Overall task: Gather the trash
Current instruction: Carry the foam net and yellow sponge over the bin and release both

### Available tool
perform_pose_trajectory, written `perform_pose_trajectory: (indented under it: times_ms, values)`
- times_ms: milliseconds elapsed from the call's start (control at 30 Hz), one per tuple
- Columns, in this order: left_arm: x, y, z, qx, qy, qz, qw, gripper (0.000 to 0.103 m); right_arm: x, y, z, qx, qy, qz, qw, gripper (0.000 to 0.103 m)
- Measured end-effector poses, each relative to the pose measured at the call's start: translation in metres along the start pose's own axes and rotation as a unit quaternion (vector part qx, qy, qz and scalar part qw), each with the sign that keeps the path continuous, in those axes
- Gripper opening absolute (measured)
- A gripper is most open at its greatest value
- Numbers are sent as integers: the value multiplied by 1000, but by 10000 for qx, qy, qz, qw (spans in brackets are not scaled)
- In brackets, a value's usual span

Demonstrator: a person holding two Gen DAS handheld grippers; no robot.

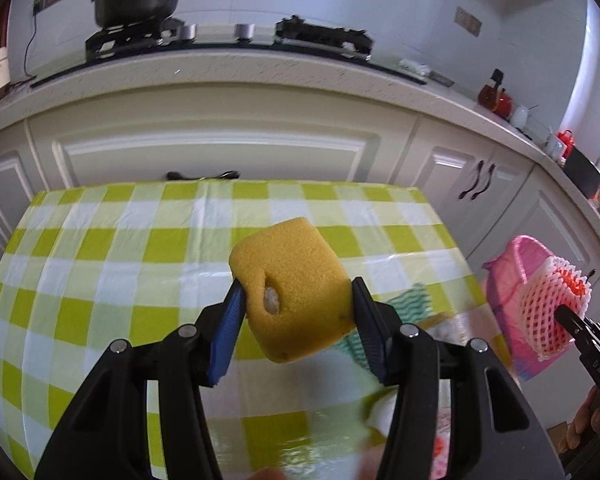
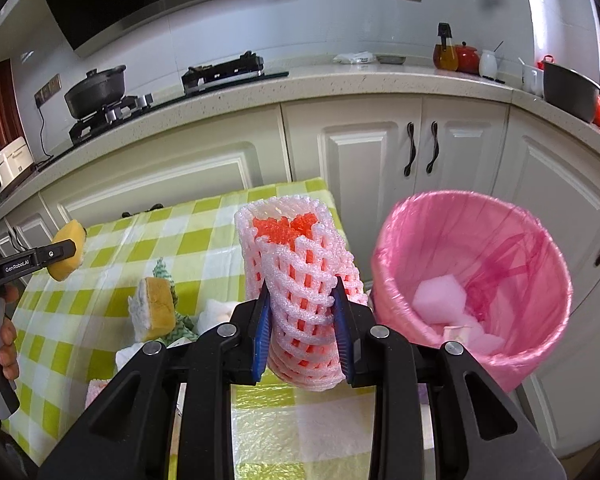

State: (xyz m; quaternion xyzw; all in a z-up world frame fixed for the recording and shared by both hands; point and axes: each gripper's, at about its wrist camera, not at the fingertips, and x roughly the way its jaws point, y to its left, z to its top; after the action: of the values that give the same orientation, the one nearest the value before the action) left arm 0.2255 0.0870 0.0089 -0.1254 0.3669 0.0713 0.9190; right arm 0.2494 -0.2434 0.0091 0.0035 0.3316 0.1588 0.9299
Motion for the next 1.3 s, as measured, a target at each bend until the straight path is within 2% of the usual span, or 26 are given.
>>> perform_pose_trajectory:
  times_ms: [233, 500, 867, 1100, 1300]
  values:
    - [-5, -53, 13, 317, -138, -402, 9986, 52, -23, -32, 13, 44, -208, -175, 9996, 28]
    - [-6, -123, 25, 729, -264, -857, 9933, 52, -35, -71, 22, 198, -369, -467, 9980, 28]
    - [9, -222, 26, 1378, -331, -1640, 9762, 53, -38, -127, 31, 496, -458, -793, 9946, 28]
    - [20, -278, 28, 1800, -325, -1901, 9646, 54, -34, -157, 36, 666, -460, -924, 9924, 28]
    - [28, -309, 26, 1976, -227, -2061, 9581, 55, -31, -173, 38, 740, -445, -966, 9916, 28]
